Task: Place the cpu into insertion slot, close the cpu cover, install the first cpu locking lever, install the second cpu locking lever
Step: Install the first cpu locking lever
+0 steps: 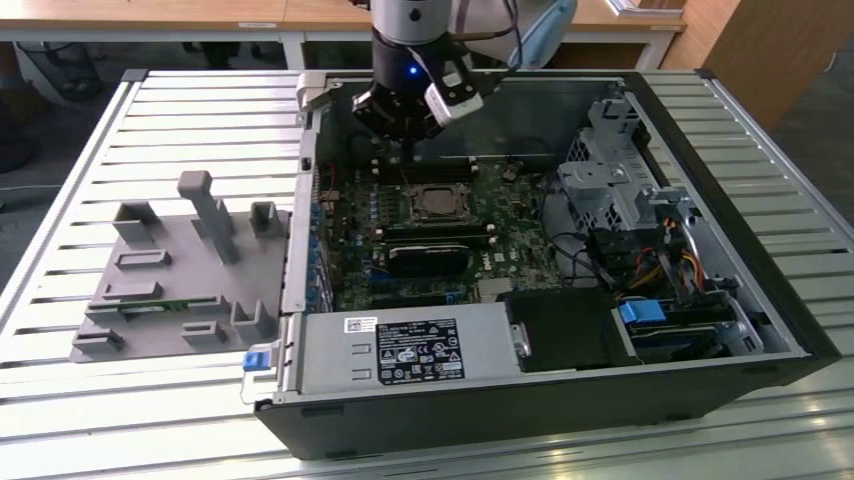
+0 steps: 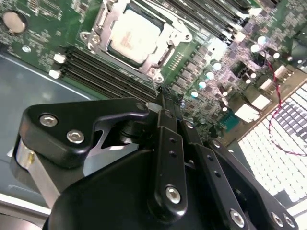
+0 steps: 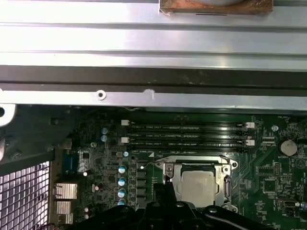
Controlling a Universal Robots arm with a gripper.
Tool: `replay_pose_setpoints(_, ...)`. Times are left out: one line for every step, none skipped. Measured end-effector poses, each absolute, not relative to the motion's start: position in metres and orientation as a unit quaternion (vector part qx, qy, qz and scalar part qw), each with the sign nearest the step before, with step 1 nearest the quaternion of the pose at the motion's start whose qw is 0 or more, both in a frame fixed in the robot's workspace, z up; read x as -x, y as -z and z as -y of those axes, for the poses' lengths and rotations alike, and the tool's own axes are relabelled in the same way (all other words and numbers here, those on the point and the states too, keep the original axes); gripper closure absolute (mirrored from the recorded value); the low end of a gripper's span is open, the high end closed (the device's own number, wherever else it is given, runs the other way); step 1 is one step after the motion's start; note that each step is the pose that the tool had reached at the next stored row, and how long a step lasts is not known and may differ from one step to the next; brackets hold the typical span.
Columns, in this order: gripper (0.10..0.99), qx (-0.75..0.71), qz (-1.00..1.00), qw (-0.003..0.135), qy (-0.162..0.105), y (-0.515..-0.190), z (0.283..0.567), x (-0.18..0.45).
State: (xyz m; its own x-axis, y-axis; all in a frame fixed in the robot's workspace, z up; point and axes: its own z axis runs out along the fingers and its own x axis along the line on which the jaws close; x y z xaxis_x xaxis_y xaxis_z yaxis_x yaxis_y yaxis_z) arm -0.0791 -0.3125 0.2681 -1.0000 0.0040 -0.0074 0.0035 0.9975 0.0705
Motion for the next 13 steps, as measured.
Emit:
replay_pose_setpoints(0.969, -0.002, -0.999, 0.004, -0.035, -0.268, 0.313, 0.080)
replay_pose_setpoints(0.969, -0.002, -0.999, 0.004, -0.035, -0.268, 0.313, 0.081)
replay_pose_setpoints(0.969, -0.002, -0.999, 0.004, -0.035, -0.267, 0.313, 0.081)
replay_pose_setpoints(0.969, -0.002, -0.999, 0.004, -0.035, -0.267, 0.313, 0.082)
replay_pose_setpoints(0.969, -0.002, -0.999, 0.004, -0.035, -0.267, 0.313, 0.083)
replay_pose_setpoints(0.969, -0.002, -0.999, 0.004, -0.035, -0.267, 0.314, 0.084)
replay_pose_setpoints(0.969, -0.002, -0.999, 0.004, -0.035, -0.266, 0.314, 0.086)
replay_pose_setpoints(0.969, -0.002, -0.999, 0.004, -0.035, -0.266, 0.314, 0.087)
replay_pose_setpoints(0.969, -0.002, -0.999, 0.005, -0.035, -0.266, 0.314, 0.089)
replay_pose_setpoints(0.969, -0.002, -0.999, 0.005, -0.035, -0.266, 0.314, 0.090)
replay_pose_setpoints(0.969, -0.002, -0.999, 0.005, -0.035, -0.265, 0.314, 0.091)
replay_pose_setpoints(0.969, -0.002, -0.999, 0.005, -0.035, -0.265, 0.314, 0.093)
replay_pose_setpoints(0.969, -0.002, -0.999, 0.005, -0.035, -0.265, 0.314, 0.094)
